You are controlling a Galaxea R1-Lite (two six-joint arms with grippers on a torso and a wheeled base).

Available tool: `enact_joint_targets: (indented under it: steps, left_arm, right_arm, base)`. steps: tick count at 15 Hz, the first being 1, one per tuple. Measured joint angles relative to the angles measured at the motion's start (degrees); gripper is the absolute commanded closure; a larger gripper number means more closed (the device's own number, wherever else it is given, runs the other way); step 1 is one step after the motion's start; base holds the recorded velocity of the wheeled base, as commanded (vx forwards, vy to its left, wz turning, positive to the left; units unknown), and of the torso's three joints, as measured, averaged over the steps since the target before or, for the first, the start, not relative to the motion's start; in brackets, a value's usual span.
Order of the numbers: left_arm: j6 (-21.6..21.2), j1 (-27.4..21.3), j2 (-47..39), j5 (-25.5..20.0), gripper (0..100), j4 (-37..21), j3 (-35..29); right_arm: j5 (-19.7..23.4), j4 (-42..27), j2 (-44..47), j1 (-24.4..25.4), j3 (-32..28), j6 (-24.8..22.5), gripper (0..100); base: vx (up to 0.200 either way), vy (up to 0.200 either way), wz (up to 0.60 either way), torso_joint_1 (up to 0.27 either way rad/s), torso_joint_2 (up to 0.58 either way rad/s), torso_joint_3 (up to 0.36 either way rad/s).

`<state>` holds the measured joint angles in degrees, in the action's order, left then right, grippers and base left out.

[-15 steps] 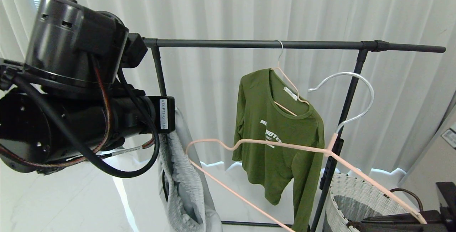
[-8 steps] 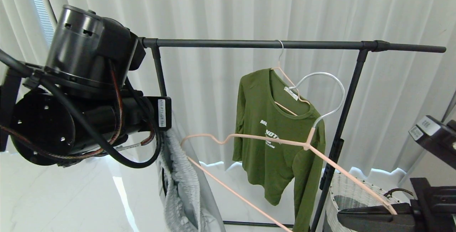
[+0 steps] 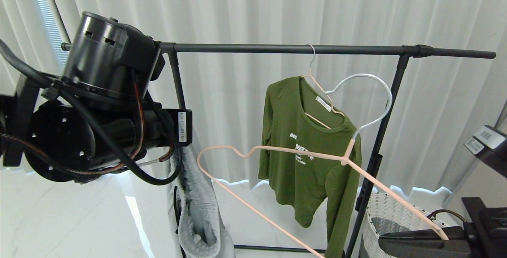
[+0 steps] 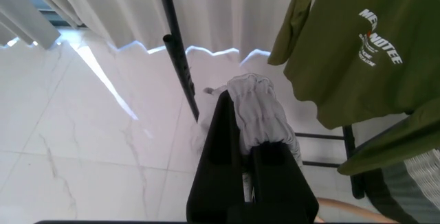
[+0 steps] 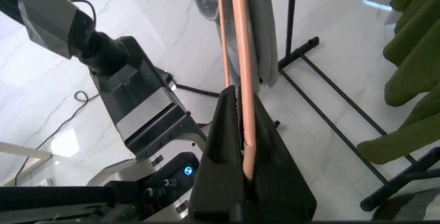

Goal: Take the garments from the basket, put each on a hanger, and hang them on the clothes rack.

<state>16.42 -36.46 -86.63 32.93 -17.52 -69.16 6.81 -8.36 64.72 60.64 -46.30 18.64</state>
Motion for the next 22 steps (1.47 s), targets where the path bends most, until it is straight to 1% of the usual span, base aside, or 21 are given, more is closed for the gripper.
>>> enact_joint_targets:
  steps: [14,17,22]
  left_arm:
    - [0.0,0.2,-0.3,1.1,100,0.0,0.1]
    - [0.0,1.3,-0.8,1.8,100,1.1,0.1]
    - [0.0,1.4,-1.0,1.9,100,1.2,0.2]
  right_arm:
    - [0.0,1.2,1.6,0.9,0.0,-0.1,100]
    - [0.0,1.2,1.3,0.9,0.0,-0.1,100]
    - [0.0,2.0,2.0,0.9,-0.2,-0.2,100]
  base:
    - [0.000,0.000,0.00,0.000,0.00,0.000]
    - [0.000,0.000,0.00,0.000,0.00,0.000]
    - [0.000,0.000,0.00,0.000,0.00,0.000]
